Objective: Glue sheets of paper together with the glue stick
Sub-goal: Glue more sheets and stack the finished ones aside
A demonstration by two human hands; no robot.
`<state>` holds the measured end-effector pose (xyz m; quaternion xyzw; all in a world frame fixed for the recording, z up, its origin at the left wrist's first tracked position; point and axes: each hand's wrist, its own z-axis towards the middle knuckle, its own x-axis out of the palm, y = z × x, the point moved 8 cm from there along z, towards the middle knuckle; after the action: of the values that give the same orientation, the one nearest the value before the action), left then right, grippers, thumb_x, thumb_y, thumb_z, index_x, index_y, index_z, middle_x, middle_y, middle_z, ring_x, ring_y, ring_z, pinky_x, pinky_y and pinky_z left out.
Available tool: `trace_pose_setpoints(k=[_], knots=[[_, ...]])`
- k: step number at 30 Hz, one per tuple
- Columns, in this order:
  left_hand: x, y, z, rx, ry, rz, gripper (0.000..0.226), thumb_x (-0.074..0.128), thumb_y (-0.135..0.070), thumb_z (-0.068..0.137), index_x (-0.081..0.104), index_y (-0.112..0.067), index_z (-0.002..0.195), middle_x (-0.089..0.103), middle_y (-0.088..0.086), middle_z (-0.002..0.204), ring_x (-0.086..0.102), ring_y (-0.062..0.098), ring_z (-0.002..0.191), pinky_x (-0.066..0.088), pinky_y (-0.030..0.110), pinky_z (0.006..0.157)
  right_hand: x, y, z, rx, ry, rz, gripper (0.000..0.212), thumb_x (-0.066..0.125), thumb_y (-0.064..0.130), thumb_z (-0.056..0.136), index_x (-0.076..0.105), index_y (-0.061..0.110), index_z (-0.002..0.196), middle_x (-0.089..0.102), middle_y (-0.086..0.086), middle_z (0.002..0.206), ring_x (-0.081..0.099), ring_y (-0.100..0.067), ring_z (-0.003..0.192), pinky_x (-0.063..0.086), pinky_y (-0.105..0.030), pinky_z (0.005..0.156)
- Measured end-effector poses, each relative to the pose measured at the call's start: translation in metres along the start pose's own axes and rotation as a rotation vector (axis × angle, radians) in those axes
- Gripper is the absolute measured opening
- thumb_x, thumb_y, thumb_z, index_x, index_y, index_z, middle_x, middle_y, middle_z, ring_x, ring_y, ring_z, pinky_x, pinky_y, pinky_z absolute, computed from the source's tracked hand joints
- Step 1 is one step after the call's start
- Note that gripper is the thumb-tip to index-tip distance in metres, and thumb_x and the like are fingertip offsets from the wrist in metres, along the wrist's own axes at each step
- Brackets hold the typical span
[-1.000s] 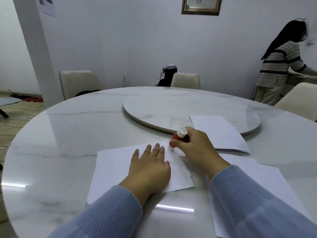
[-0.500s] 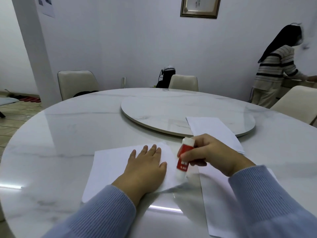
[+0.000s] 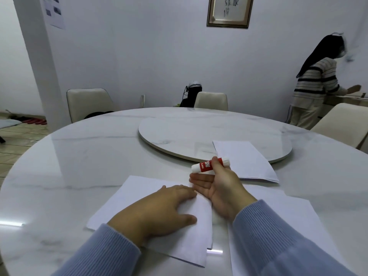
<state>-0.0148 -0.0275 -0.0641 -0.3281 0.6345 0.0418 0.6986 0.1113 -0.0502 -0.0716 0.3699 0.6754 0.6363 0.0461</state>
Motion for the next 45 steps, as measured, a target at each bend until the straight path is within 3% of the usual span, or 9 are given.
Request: trace_pose_setpoints(k=[12,17,20,24,28,36,41,43,45], knots=[[0.002,0.009,-0.008,0.049,0.259,0.026,0.070,0.072,-0.034,0.075,0.037,-0.055,0.133,0.024,-0.047,0.137,0.017,-0.017,0.132,0.015,0.020,0.112,-0.001,0.004,0.009,-0.031,-0.005,-0.136,0.028,0.040,0.037,0.099,0.044,0.013,0.114,0.068,-0.021,0.083,0.069,-0.031,0.074,0.058,-0.039,0.069],[0.059,0.016,-0.007,0.084,0.595,0.086,0.060,0.049,-0.040,0.093,0.020,-0.039,0.146,0.006,-0.009,0.159,0.003,0.012,0.146,-0.001,0.036,0.117,0.001,0.007,0.014,-0.047,0.013,-0.183,0.030,0.040,0.037,0.099,0.043,0.014,0.118,0.068,-0.019,0.086,0.068,-0.029,0.076,0.058,-0.037,0.069],[-0.003,0.001,-0.018,0.122,0.273,-0.169,0.054,0.071,-0.038,0.075,0.050,-0.055,0.123,0.041,-0.034,0.140,0.028,-0.015,0.132,0.017,0.012,0.112,0.000,0.007,0.017,-0.080,-0.011,-0.183,0.027,0.040,0.037,0.099,0.043,0.015,0.115,0.067,-0.017,0.082,0.067,-0.028,0.074,0.056,-0.038,0.074],[-0.019,0.017,-0.029,-0.073,-0.133,0.099,0.062,0.052,-0.059,0.082,0.031,-0.046,0.139,0.017,-0.019,0.155,0.012,0.001,0.142,0.008,0.023,0.116,-0.007,0.007,0.017,-0.088,-0.032,-0.119,0.026,0.040,0.038,0.099,0.046,0.015,0.111,0.069,-0.019,0.085,0.067,-0.029,0.075,0.056,-0.040,0.075],[0.000,0.043,-0.034,-0.334,0.033,0.262,0.094,0.033,-0.077,0.077,-0.011,-0.033,0.148,-0.020,0.001,0.158,-0.020,0.021,0.144,-0.007,0.045,0.118,-0.014,0.009,0.018,-0.087,-0.036,-0.092,0.028,0.040,0.036,0.100,0.046,0.011,0.111,0.070,-0.019,0.086,0.067,-0.030,0.073,0.057,-0.040,0.071],[0.006,0.038,-0.068,-0.077,0.403,0.156,0.091,0.054,-0.077,0.064,-0.019,-0.076,0.118,-0.038,-0.042,0.132,-0.047,-0.019,0.106,-0.016,0.025,0.105,-0.016,0.012,0.024,-0.159,-0.091,-0.137,0.016,0.042,0.036,0.098,0.046,0.022,0.094,0.069,-0.013,0.078,0.067,-0.028,0.072,0.057,-0.043,0.077],[0.037,0.023,-0.057,0.097,0.392,0.049,0.075,0.057,-0.043,0.085,0.003,-0.076,0.123,-0.015,-0.052,0.137,-0.029,-0.005,0.133,-0.013,0.039,0.114,-0.016,0.013,0.022,-0.160,-0.100,-0.129,0.014,0.043,0.036,0.098,0.045,0.023,0.093,0.068,-0.016,0.082,0.067,-0.029,0.075,0.057,-0.045,0.079],[0.039,0.013,-0.058,0.148,0.348,0.055,0.056,0.047,-0.058,0.086,0.020,-0.061,0.134,-0.002,-0.032,0.152,-0.020,0.009,0.143,-0.013,0.044,0.113,-0.015,0.013,0.020,-0.165,-0.099,-0.131,0.014,0.043,0.036,0.098,0.046,0.022,0.096,0.068,-0.015,0.083,0.067,-0.029,0.075,0.057,-0.044,0.080],[0.020,0.021,-0.048,0.086,0.304,-0.024,0.070,0.052,-0.078,0.065,0.025,-0.068,0.128,0.009,-0.043,0.146,-0.009,-0.009,0.140,-0.005,0.032,0.116,-0.014,0.013,0.018,-0.180,-0.091,-0.142,0.015,0.043,0.036,0.098,0.045,0.021,0.101,0.069,-0.014,0.083,0.067,-0.027,0.074,0.057,-0.042,0.079]])
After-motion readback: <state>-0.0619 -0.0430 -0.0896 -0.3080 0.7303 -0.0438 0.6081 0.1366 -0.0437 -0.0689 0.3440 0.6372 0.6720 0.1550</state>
